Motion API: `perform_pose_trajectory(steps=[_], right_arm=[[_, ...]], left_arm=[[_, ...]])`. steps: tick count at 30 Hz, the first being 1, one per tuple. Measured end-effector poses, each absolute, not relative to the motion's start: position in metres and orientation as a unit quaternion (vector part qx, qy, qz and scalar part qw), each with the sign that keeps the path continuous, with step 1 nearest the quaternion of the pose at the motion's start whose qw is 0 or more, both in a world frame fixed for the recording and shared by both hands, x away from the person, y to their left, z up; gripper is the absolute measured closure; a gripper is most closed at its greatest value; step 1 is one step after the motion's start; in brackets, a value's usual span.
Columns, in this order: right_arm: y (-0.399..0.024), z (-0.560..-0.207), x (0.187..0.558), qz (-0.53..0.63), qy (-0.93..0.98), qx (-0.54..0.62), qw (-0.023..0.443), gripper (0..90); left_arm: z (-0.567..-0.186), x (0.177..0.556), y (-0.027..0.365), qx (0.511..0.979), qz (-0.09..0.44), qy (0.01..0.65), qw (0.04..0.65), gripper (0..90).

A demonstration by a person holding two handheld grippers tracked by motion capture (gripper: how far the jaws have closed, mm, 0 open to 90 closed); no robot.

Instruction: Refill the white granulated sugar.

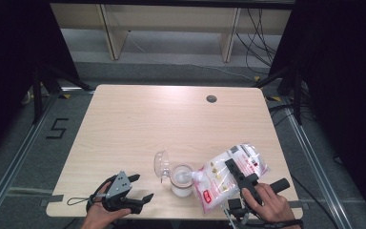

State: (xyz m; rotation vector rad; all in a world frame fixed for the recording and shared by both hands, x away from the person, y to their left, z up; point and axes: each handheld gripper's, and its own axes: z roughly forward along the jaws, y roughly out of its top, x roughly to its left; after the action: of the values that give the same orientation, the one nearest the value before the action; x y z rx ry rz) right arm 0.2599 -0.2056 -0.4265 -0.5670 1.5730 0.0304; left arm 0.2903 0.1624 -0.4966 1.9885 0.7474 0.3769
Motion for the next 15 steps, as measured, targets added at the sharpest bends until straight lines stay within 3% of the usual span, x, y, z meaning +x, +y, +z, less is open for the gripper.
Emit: perform_pose_trajectory(steps=[15], right_arm=[[-0.2085,-0.43,0.261,0.033,0.712,-0.227,0.663,69.1]], left_arm=[[-0.4965,0.2904,0.1625,0.812,0.152,0.306,0.473,18.8]])
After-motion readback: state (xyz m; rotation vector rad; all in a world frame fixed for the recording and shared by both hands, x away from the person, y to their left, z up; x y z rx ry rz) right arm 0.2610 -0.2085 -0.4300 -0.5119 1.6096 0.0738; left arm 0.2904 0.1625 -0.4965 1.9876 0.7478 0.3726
